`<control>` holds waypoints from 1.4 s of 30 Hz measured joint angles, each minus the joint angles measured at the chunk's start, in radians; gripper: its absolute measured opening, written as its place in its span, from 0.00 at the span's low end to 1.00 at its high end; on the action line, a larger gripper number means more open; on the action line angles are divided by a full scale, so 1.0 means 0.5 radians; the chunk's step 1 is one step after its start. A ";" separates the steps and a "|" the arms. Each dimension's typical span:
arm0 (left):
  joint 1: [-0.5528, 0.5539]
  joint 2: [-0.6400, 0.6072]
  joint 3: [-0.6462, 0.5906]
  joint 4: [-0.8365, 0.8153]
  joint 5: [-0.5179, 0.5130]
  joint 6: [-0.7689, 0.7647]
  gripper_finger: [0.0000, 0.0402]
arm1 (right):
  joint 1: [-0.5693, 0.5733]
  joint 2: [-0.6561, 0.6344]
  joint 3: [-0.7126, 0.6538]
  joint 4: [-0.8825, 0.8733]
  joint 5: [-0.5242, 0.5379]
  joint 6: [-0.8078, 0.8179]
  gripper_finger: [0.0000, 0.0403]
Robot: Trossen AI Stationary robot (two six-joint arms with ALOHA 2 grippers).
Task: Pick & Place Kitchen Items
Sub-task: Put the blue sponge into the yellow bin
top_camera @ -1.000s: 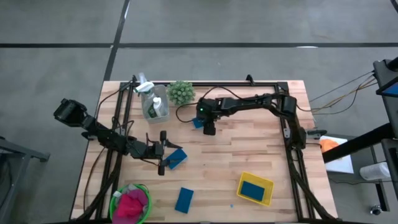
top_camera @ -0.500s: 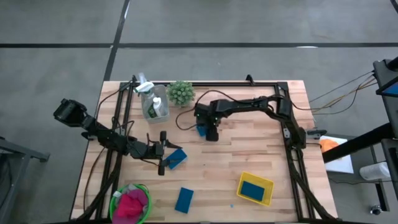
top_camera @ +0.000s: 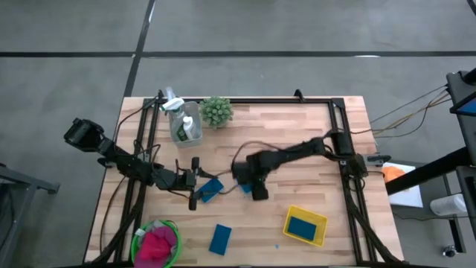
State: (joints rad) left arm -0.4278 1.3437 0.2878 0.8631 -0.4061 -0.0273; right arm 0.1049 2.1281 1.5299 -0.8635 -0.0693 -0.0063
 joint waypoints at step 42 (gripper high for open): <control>0.001 0.000 0.000 0.010 0.014 -0.013 0.59 | 0.679 0.064 0.036 0.461 0.620 0.153 0.47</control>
State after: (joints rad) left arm -0.4274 1.3437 0.2878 0.8680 -0.3988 -0.0338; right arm 0.4445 2.1599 1.5478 -0.6330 0.2410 0.0704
